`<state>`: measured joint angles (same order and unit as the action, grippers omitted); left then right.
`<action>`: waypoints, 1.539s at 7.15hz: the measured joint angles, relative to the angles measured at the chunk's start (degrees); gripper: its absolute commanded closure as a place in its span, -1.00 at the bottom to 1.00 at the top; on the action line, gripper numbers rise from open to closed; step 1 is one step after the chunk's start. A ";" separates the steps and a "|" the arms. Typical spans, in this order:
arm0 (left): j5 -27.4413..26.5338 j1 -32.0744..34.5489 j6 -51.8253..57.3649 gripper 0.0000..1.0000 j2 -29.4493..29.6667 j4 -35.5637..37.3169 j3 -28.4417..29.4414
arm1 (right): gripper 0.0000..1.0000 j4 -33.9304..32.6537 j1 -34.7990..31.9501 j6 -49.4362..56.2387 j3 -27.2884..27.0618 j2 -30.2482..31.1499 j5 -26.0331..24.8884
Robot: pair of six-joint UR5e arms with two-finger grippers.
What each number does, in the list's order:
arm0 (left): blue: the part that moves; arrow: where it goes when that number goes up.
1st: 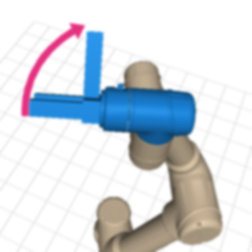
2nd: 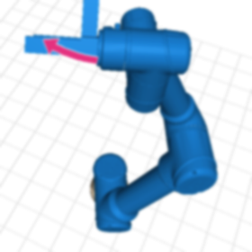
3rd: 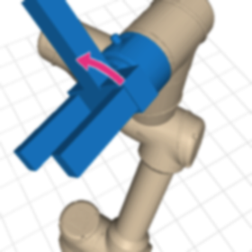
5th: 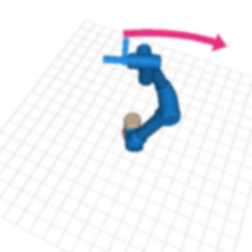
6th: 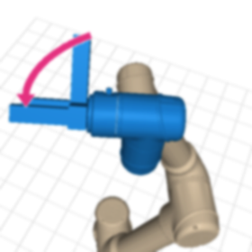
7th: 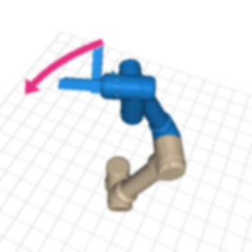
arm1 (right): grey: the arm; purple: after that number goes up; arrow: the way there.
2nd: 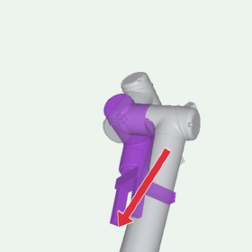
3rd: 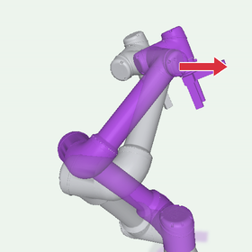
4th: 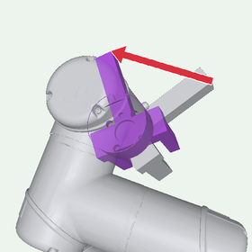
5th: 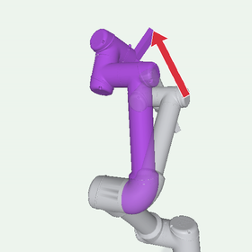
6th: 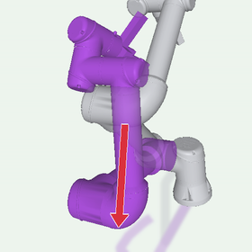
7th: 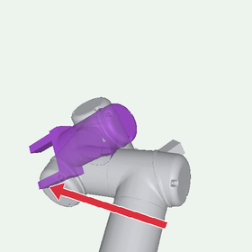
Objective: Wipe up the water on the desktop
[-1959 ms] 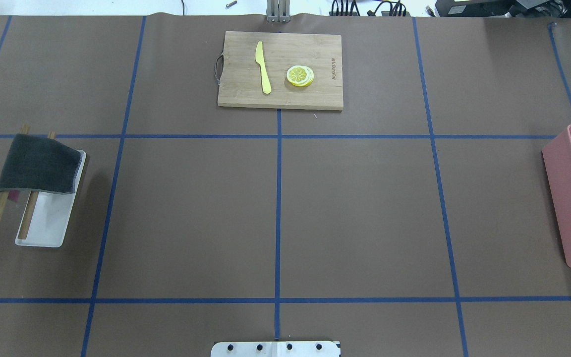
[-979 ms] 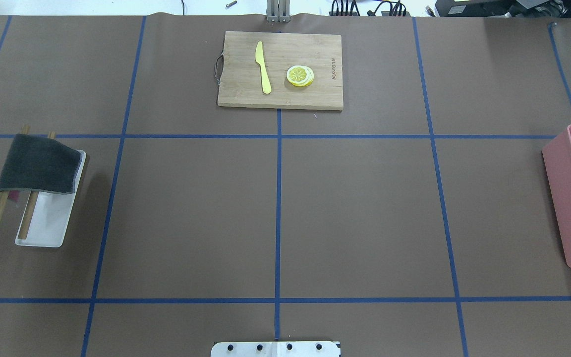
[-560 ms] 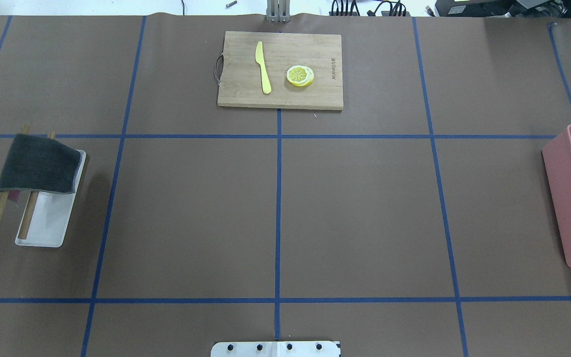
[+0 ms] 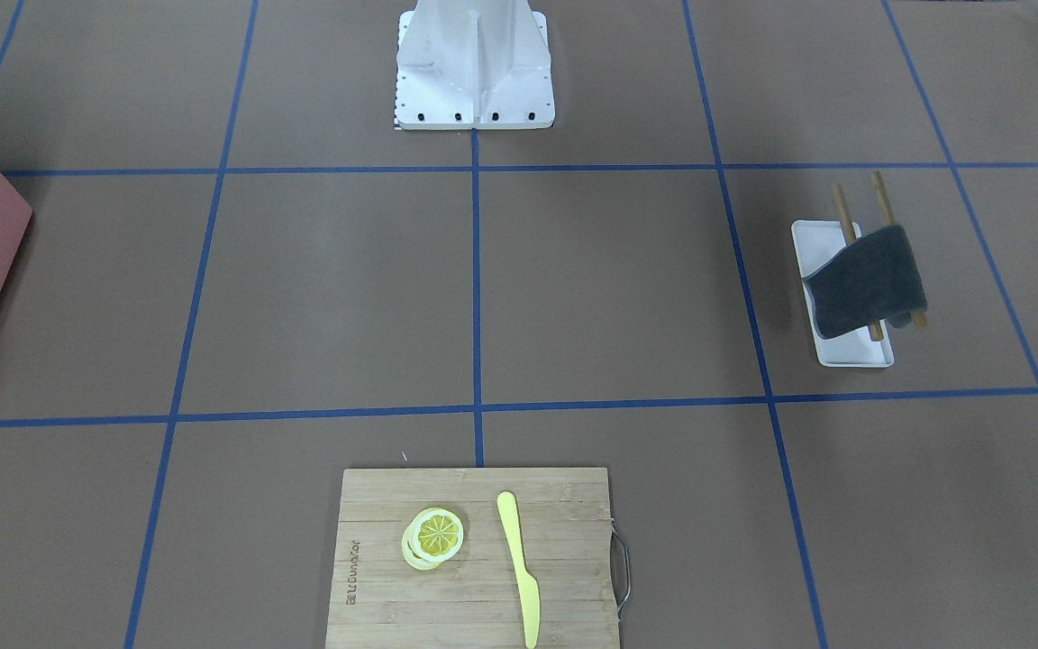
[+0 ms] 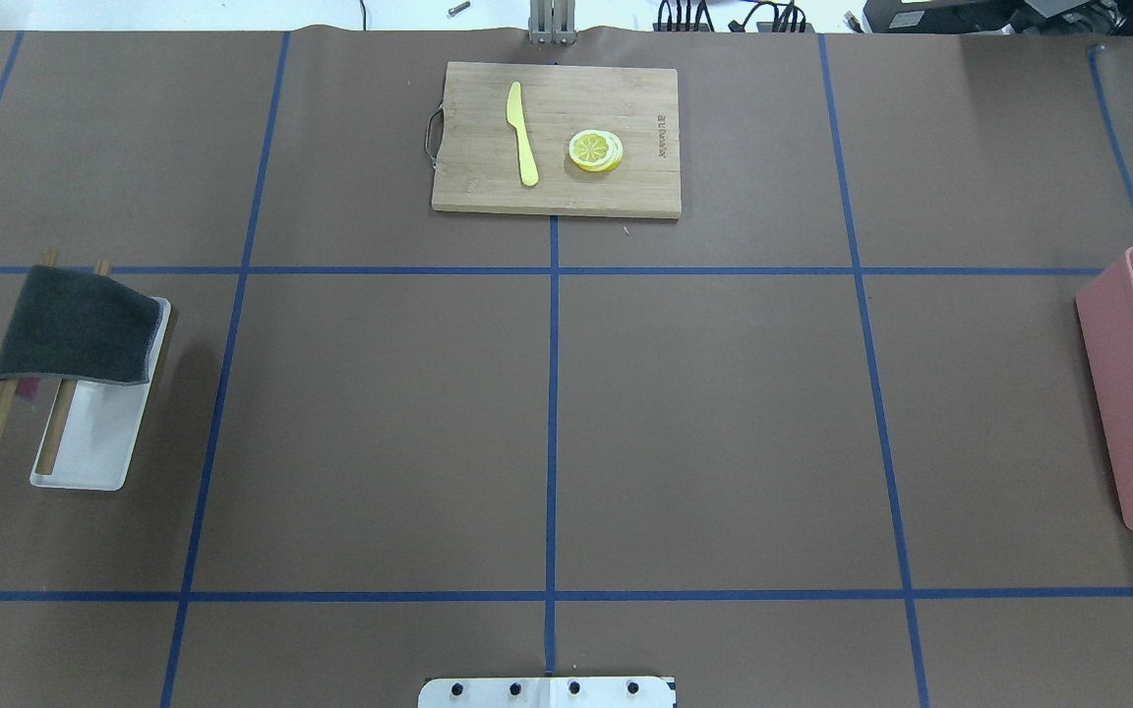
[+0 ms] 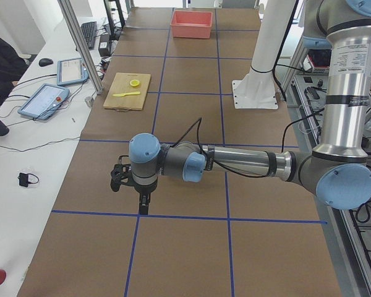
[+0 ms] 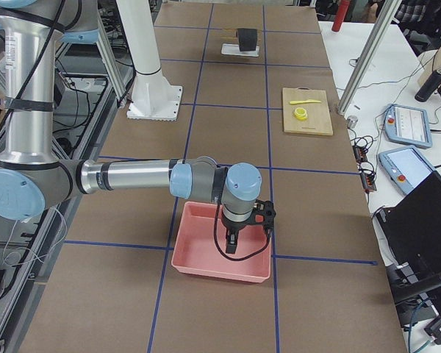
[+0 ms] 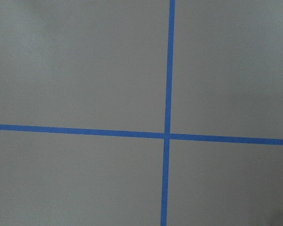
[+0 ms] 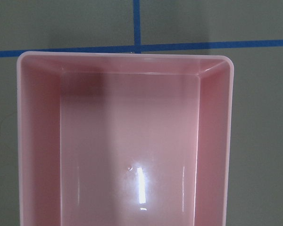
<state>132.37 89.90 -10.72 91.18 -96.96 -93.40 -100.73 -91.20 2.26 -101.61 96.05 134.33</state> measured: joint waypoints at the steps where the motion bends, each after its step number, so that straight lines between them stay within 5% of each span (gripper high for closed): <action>1: -0.05 -0.04 -0.02 -0.97 0.29 -0.06 -0.20 | -1.00 -0.03 -0.03 -0.04 -0.63 -0.02 -0.02; 6: -0.82 -0.90 -0.48 -0.97 1.16 -0.55 -4.75 | -1.00 -0.07 -0.10 0.07 -2.34 -0.09 -1.88; 11: 1.62 -14.26 -26.43 -0.97 0.86 -5.14 -12.68 | -1.00 2.03 -0.02 -0.14 -0.99 -0.99 -1.97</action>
<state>133.99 75.64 -37.16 92.04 -102.10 -106.08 -98.69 -91.22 2.12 -102.60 95.06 132.36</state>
